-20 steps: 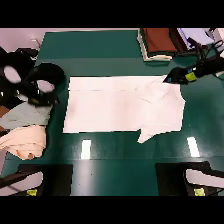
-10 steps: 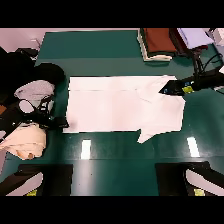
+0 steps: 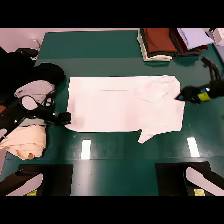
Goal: Fold the shirts.
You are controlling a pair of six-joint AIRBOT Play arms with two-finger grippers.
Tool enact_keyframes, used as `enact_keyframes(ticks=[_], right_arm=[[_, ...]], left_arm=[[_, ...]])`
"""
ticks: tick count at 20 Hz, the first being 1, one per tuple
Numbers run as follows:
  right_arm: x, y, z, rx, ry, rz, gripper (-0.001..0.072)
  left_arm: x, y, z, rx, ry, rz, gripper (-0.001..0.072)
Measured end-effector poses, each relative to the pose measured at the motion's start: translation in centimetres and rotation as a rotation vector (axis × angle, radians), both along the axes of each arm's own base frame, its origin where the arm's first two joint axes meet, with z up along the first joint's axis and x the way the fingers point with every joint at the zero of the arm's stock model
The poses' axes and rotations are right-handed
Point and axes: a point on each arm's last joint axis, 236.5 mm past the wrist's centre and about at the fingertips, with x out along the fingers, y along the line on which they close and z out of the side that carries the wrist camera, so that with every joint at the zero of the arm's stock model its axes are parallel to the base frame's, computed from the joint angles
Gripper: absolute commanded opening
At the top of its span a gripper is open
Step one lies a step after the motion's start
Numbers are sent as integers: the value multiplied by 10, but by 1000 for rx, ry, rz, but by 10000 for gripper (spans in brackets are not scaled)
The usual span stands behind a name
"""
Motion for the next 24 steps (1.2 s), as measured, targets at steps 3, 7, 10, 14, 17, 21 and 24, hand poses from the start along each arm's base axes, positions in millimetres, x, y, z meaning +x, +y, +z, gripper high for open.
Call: enact_keyframes(ticks=[3, 7, 10, 14, 17, 21, 24], right_arm=[[-47, -47, -50, 0, 174, -163, 521], [-88, -56, -104, 126, 323, -297, 450], [-83, -43, -122, 202, 325, -311, 446], [-64, -20, -131, 222, 314, -241, 46], [-48, -7, -125, 200, 271, -162, 17], [-1, -6, -54, 105, 34, -61, 17], [37, -9, 61, -18, -286, -1, 17]], left_arm=[[15, -3, 21, -9, -52, -12, 25], [24, -5, 32, -13, -84, -16, 25], [26, -5, 35, -15, -93, -16, 25], [27, -6, 36, -16, -95, -16, 25], [30, -6, 41, -17, -110, -16, 25], [53, -7, 112, -29, -297, -20, 25], [68, -5, 236, -35, -609, -17, 25]])
